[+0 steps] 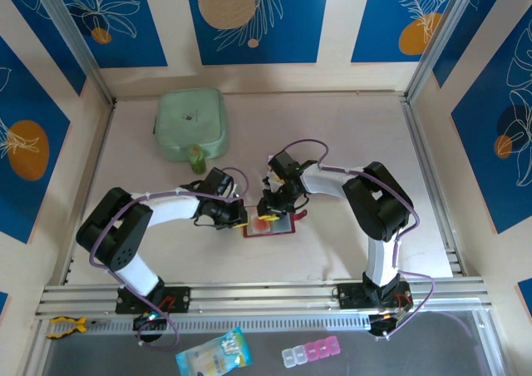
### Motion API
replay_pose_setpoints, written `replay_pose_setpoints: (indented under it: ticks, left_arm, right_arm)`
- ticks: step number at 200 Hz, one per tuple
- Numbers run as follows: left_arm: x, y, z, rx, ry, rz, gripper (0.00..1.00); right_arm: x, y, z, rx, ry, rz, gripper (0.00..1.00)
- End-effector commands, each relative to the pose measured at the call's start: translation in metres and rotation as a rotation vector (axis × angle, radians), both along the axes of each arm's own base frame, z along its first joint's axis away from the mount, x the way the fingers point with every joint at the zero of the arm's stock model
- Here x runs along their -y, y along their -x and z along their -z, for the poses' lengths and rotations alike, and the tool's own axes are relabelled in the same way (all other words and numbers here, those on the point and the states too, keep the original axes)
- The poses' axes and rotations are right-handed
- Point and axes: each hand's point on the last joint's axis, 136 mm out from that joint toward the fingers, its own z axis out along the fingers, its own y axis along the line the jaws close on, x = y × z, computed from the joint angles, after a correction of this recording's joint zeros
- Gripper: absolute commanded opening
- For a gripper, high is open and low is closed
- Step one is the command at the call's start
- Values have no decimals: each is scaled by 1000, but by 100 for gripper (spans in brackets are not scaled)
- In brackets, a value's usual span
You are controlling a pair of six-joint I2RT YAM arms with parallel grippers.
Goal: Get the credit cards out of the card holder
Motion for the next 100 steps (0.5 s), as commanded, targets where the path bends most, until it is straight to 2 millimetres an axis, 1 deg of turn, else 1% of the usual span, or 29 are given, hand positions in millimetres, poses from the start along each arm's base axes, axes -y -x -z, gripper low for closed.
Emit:
replay_pose_setpoints:
  ticks: [1, 23, 59, 100]
  left_arm:
    - [-9, 5, 9, -21, -34, 10, 0]
    - [-7, 3, 4, -17, -27, 13, 0]
    - [-1, -6, -16, 17, -9, 20, 0]
    - [11, -8, -28, 27, 19, 35, 1]
  right_arm:
    - [6, 2, -3, 10, 48, -10, 23]
    - [4, 1, -9, 13, 36, -12, 23]
    - [3, 0, -24, 34, 5, -3, 23]
    - [11, -5, -32, 54, -5, 20, 23]
